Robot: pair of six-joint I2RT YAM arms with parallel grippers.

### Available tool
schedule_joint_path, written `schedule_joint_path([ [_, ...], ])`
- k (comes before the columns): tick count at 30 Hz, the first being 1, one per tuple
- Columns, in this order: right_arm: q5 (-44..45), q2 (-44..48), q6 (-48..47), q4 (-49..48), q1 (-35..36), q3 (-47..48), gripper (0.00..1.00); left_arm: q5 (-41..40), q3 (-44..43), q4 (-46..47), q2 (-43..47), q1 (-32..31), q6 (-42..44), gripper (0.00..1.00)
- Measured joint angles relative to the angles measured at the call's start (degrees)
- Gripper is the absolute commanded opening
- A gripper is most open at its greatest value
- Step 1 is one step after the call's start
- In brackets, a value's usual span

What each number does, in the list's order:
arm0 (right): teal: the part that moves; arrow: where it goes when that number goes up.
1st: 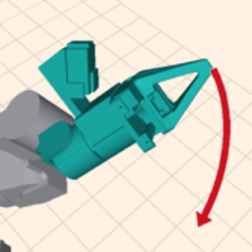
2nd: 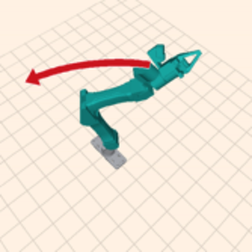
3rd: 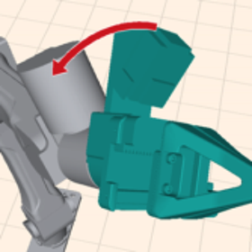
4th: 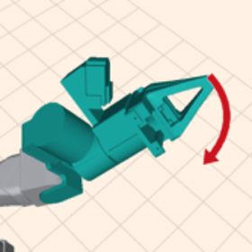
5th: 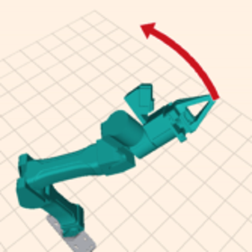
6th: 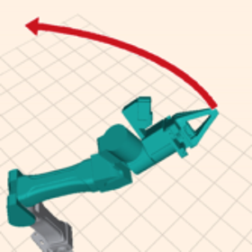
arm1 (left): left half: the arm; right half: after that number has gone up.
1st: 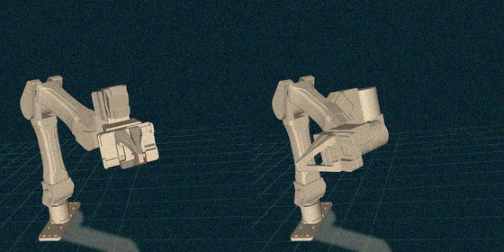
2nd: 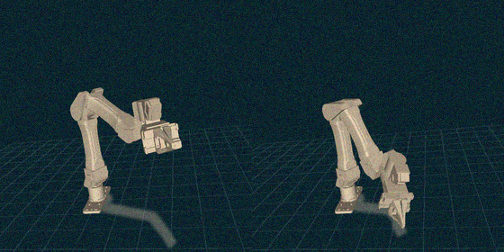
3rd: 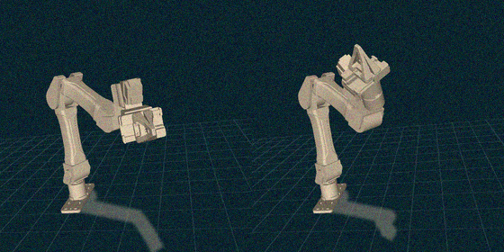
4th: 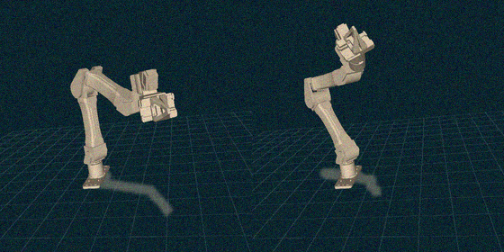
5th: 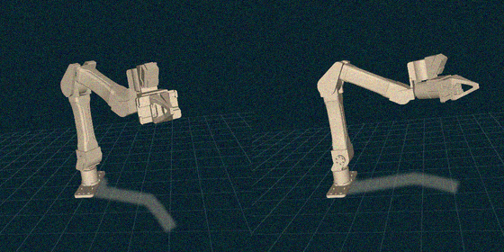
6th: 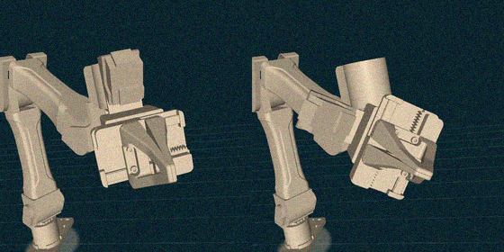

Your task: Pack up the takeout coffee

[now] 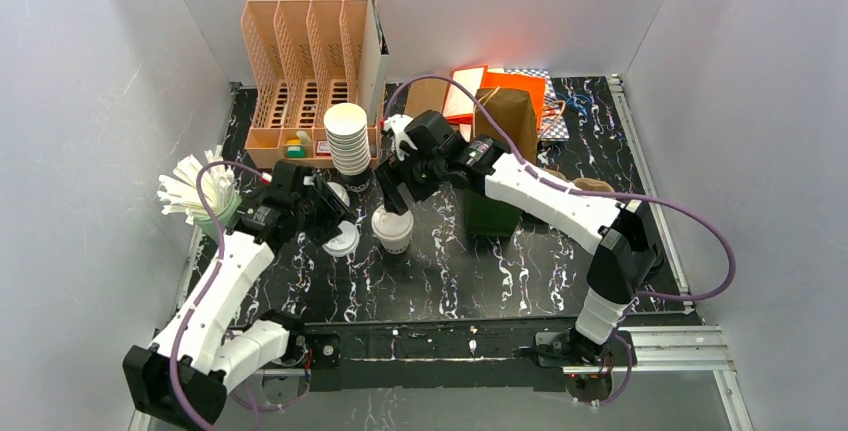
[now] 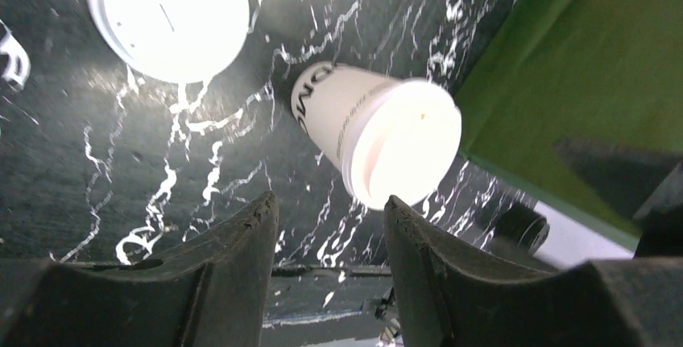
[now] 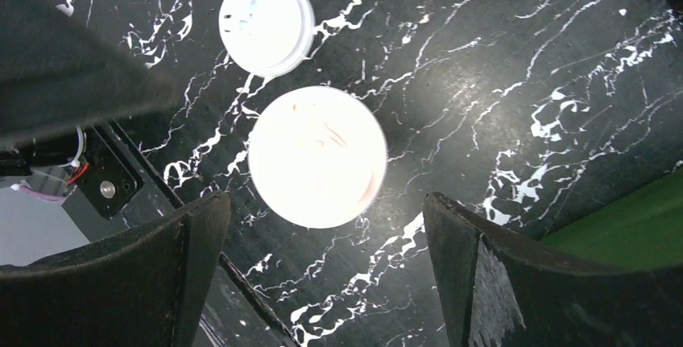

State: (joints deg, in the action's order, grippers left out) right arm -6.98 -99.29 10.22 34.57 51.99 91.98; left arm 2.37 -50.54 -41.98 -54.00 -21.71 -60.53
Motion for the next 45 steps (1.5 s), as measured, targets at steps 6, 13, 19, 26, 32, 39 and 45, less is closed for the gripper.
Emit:
schedule_joint_path([
  [6,6.47,-0.22,0.35,0.94,6.32,-0.02,0.98,1.46,-3.65,-0.07,-5.42,6.84,5.07,0.49],
  [13,10.75,-4.26,-0.15,2.69,9.25,0.02,0.98,0.31,-3.61,0.48,-6.05,7.61,5.49,0.46],
  [19,12.87,-7.50,-1.03,4.20,8.87,1.18,0.98,-4.94,-4.96,-1.64,-5.97,8.55,6.86,0.52],
  [26,12.87,-8.09,-1.66,4.61,8.90,2.45,0.98,-6.56,-5.81,-2.05,-5.92,8.63,8.15,0.54],
  [32,13.11,-9.42,-2.12,4.74,8.90,4.00,0.96,-6.34,-5.77,-1.90,-5.92,8.63,9.07,0.55],
  [39,13.29,-10.82,-2.82,5.03,9.16,5.64,0.96,-6.19,-5.77,-1.77,-5.97,8.63,10.27,0.55],
  [45,14.34,-11.56,-2.99,5.90,9.70,6.93,0.89,-5.90,-5.77,-1.79,-6.58,8.63,11.54,0.55],
])
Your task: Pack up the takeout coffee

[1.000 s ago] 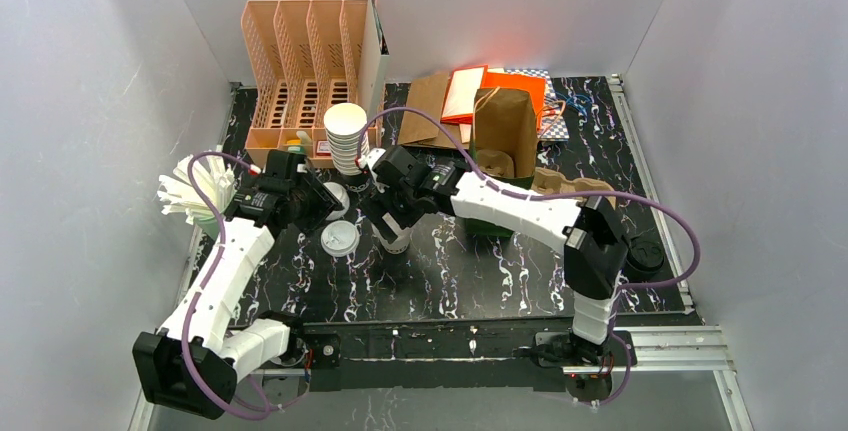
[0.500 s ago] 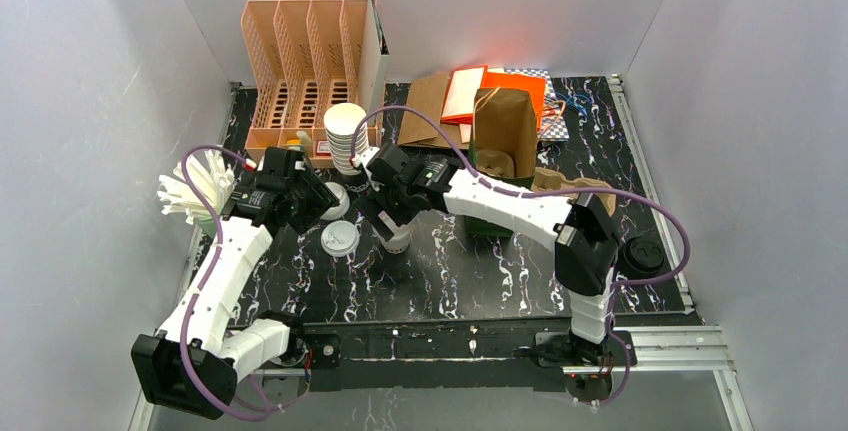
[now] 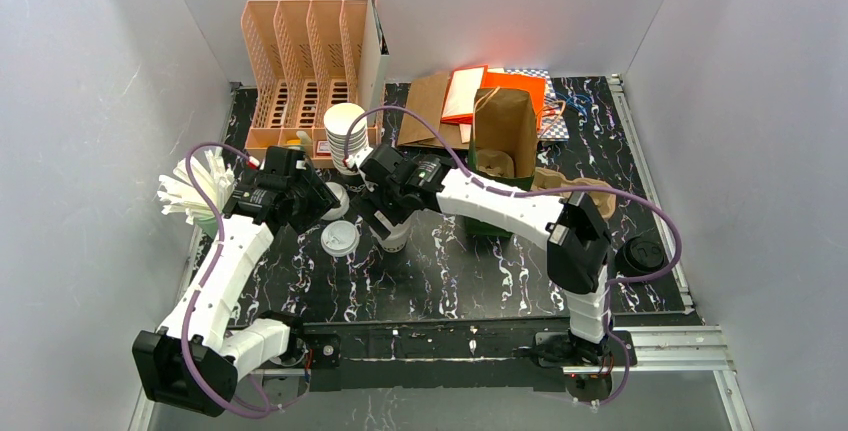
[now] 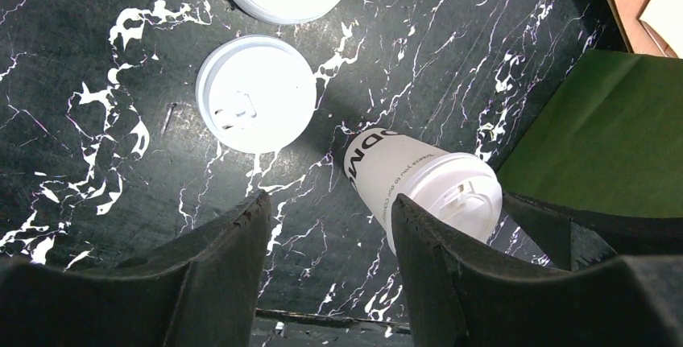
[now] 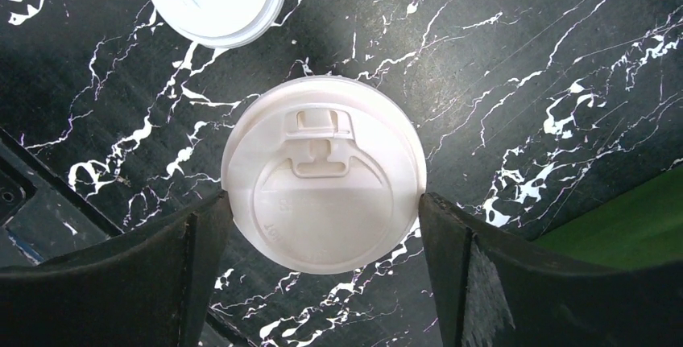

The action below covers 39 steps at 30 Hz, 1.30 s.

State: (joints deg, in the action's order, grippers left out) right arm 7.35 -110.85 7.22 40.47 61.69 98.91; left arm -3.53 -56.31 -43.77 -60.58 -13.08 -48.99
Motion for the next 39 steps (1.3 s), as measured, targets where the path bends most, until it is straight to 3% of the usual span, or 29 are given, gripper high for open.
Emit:
schedule_joint_path([
  [5,1.22,-0.22,-0.02,0.22,0.37,0.85,0.82,0.33,0.00,0.00,-0.09,0.00,0.87,0.55],
  [21,3.26,1.16,0.85,5.79,0.59,8.22,0.77,5.38,0.00,0.92,-0.09,0.00,4.04,0.55],
  [31,6.84,11.30,1.49,8.61,0.59,8.92,0.74,10.54,-0.55,6.08,-0.85,0.00,4.61,0.55],
  [39,11.02,23.21,-0.17,4.72,0.59,11.50,0.68,12.11,-3.63,8.57,-3.91,-0.07,4.66,0.54],
])
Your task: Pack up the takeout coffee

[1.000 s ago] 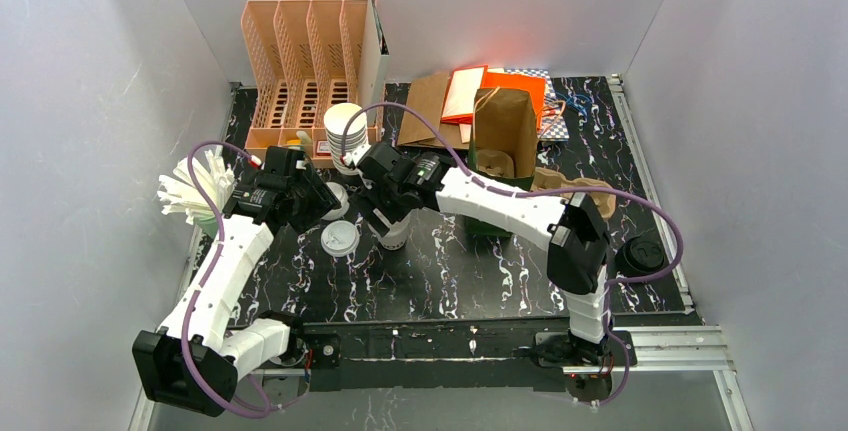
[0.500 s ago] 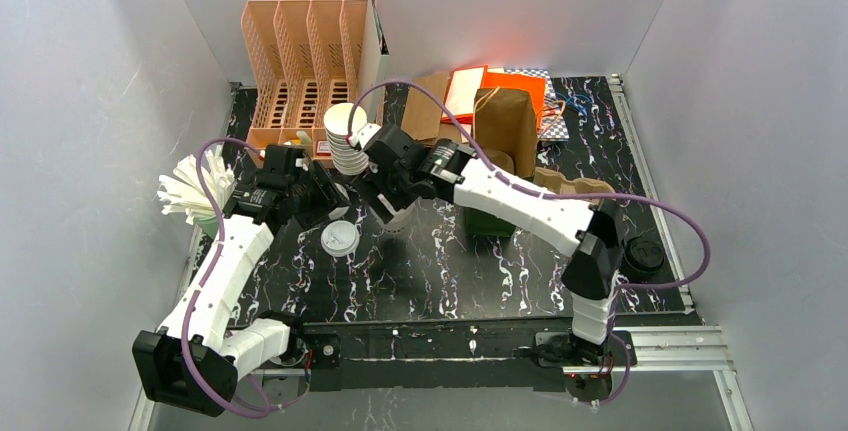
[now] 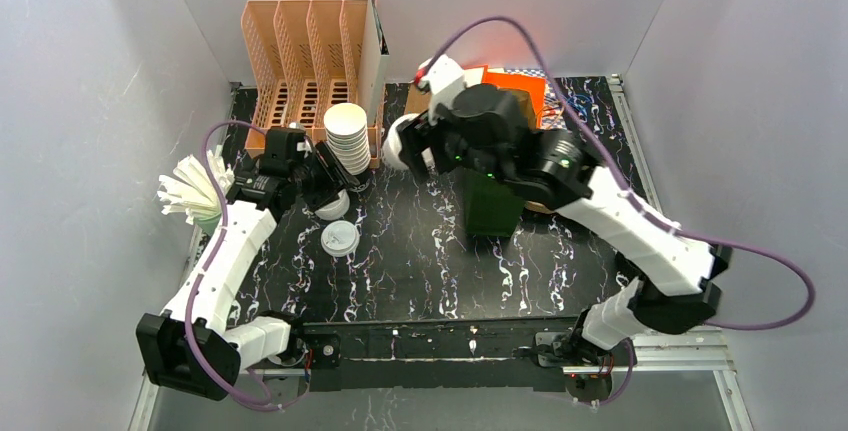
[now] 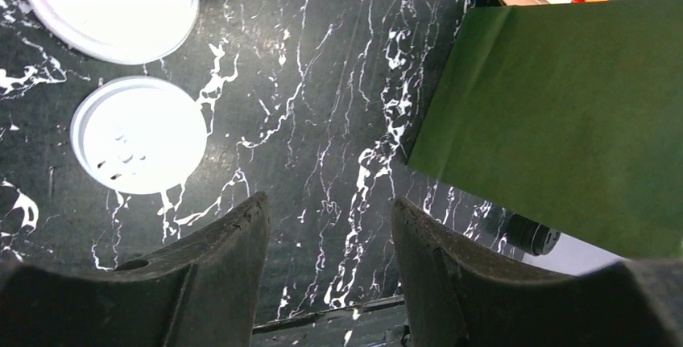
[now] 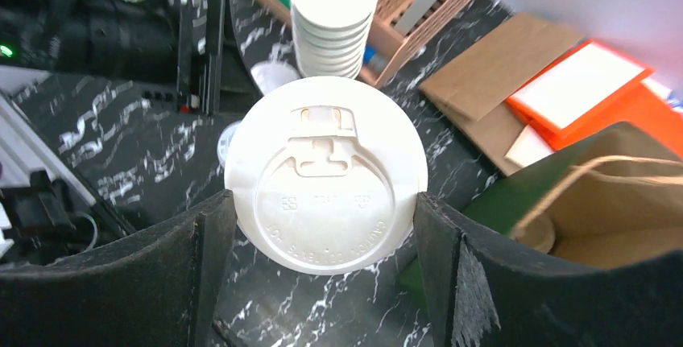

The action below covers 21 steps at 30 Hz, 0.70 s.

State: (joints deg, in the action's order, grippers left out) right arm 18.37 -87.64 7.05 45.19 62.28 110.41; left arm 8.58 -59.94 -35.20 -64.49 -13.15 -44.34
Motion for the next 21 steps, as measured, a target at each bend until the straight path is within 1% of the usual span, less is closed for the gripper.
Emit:
schedule_joint_path([
  [4,4.96,5.66,-1.01,-2.75,0.00,0.11,0.69,0.24,-2.40,1.18,-1.81,-1.27,-0.15,0.54],
  [8,12.04,9.27,-1.20,-3.48,0.00,0.04,0.68,-0.28,-6.58,3.23,-5.51,-5.35,-0.11,0.55],
  [12,19.02,13.31,-0.37,-2.97,0.00,-1.73,0.67,-1.44,-14.16,5.95,-12.92,-11.96,1.11,0.56],
  [17,25.99,18.36,1.66,-0.50,0.00,-3.45,0.66,-2.08,-25.59,9.66,-24.30,-19.21,3.85,0.63],
  [21,29.68,21.73,3.54,1.70,0.00,-5.11,0.65,-2.05,-33.81,12.52,-32.13,-23.12,5.86,0.67],
])
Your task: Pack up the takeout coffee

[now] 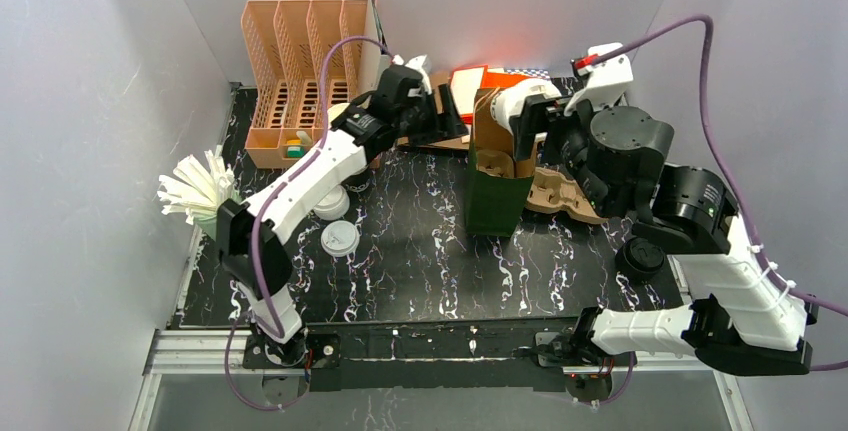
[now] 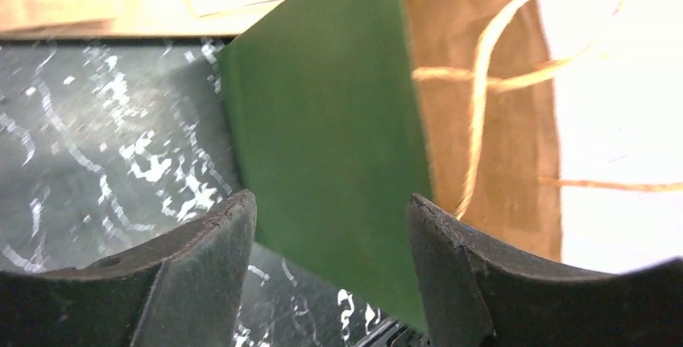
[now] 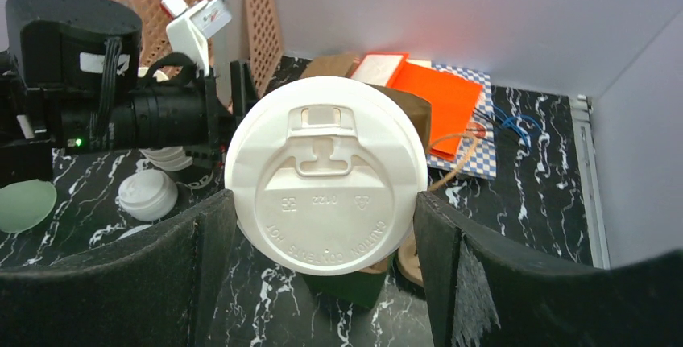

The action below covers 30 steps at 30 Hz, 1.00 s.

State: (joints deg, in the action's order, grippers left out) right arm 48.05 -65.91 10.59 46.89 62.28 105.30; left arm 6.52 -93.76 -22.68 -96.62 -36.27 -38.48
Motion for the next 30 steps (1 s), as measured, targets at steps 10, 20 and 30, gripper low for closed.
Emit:
schedule_joint_path([
  [10,2.25,1.44,4.76,3.93,0.00,-4.98,0.63,0.20,-10.10,3.28,-8.96,-2.64,2.45,0.67],
  [20,4.09,-1.75,6.69,4.92,0.00,-5.03,0.59,-3.15,-8.59,4.74,-6.43,-2.64,4.37,0.68],
  [30,4.90,-0.94,9.81,8.07,0.00,-6.10,0.58,-3.32,-7.93,10.23,-2.95,-2.64,5.64,0.71],
])
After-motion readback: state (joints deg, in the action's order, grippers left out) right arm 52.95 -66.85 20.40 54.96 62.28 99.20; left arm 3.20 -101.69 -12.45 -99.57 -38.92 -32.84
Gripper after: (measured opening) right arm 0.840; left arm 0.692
